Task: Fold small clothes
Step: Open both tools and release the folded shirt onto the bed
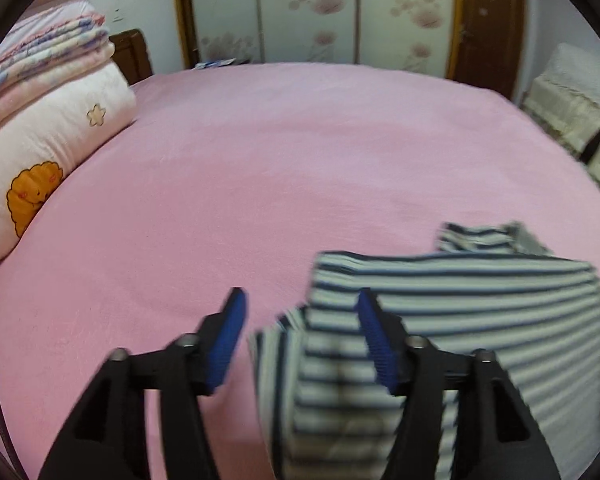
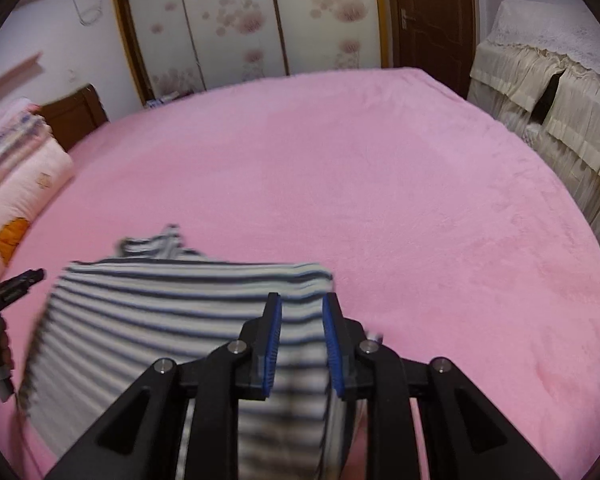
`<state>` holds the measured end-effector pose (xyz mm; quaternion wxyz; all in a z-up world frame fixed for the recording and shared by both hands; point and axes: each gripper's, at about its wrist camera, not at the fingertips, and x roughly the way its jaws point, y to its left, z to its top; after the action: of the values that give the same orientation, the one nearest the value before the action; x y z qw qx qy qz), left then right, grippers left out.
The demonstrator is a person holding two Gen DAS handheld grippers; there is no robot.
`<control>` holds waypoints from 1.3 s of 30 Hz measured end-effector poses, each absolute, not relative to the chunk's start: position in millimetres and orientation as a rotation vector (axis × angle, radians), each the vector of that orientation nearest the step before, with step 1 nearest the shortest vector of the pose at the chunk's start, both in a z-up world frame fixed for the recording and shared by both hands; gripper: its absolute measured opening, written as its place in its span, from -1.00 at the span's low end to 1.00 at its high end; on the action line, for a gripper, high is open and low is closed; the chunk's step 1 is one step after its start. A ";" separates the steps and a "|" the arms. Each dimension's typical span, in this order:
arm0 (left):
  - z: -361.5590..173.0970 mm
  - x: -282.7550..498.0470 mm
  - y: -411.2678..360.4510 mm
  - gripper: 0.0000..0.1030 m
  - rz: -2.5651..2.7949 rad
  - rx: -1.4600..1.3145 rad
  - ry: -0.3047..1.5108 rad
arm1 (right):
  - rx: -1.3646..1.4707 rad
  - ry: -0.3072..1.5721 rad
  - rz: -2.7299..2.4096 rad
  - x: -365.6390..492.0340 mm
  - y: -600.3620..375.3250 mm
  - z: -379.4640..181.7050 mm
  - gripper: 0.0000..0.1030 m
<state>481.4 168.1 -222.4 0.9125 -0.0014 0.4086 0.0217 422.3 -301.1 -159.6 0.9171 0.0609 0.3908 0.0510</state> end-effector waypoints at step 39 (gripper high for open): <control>-285.7 339.0 157.3 0.61 0.000 -0.131 1.043 | 0.207 0.958 -0.024 287.9 -307.7 -239.6 -0.98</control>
<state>339.0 157.3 -285.7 0.8650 -0.0623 0.4980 -0.0001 287.9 -307.7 -239.6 0.8822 0.0992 0.4602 -0.0113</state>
